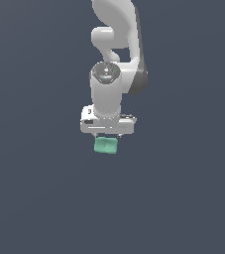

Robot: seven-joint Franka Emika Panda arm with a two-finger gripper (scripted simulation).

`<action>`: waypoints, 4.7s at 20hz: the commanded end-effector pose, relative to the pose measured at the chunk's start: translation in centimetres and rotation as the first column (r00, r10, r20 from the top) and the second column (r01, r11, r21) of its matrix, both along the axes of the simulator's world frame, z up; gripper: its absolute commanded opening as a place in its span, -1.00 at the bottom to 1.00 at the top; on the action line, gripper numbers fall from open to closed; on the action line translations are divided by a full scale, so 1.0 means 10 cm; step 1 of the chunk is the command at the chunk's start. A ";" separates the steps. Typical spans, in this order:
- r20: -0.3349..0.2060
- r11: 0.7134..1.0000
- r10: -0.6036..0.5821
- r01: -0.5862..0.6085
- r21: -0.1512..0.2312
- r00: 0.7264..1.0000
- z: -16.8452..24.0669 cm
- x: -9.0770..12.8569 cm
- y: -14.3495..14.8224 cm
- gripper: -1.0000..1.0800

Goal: Pick up the object and move it to a goal position.

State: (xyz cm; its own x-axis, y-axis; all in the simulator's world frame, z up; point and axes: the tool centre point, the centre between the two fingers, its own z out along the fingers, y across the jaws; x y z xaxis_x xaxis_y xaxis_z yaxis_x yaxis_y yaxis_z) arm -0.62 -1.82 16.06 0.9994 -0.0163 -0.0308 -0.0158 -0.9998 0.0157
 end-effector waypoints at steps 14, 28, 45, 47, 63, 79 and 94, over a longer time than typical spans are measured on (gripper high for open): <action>-0.020 1.000 0.008 -0.008 -0.011 1.000 0.03 -0.07 -0.04 0.92; -0.020 0.989 0.150 -0.150 -0.007 0.989 -0.08 -0.09 -0.07 0.92; -0.015 0.834 0.552 -0.552 0.009 0.834 -0.38 -0.17 -0.13 0.92; -0.014 0.803 0.596 -0.596 0.011 0.803 -0.42 -0.18 -0.13 0.92; 0.006 0.474 0.880 -0.880 0.022 0.474 -0.69 -0.27 -0.15 0.92; 0.028 0.148 0.989 -0.989 0.017 0.149 -0.89 -0.36 -0.14 0.92; 0.031 0.107 0.994 -0.994 0.016 0.107 -1.03 -0.37 -0.13 0.92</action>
